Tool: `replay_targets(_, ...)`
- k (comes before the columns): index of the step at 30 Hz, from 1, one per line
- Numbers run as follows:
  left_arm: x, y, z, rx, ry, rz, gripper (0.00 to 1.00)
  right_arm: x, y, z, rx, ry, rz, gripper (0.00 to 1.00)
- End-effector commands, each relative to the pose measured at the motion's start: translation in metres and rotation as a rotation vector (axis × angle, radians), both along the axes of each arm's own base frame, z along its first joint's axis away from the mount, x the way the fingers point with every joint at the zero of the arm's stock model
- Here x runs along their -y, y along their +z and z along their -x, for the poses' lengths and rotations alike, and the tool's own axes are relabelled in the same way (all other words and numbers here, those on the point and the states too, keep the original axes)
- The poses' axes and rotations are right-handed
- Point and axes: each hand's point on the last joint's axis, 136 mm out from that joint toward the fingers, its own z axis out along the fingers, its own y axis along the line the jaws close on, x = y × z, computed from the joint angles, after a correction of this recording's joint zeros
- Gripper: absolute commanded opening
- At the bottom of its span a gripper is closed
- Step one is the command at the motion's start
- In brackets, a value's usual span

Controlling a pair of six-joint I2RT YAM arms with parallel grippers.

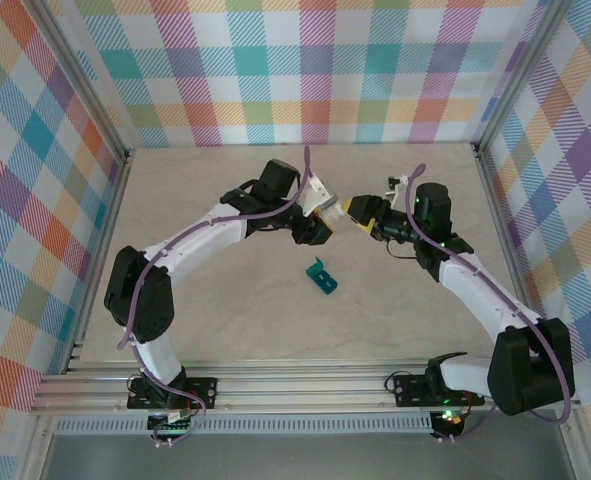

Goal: Sort the pills into containers

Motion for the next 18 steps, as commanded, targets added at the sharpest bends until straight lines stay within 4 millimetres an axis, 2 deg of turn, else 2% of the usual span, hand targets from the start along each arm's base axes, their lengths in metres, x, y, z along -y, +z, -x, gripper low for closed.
replay_targets(1,0.0036,0.0137,0.0056,0.028,-0.024,0.006,0.00,-0.0021,0.0122,-0.0048,0.035,0.000,-0.027,0.68)
replay_targets(18,0.0109,0.0117,0.0095,0.010,-0.047,0.004,0.00,-0.0106,0.0185,-0.0054,0.046,0.028,-0.052,0.63)
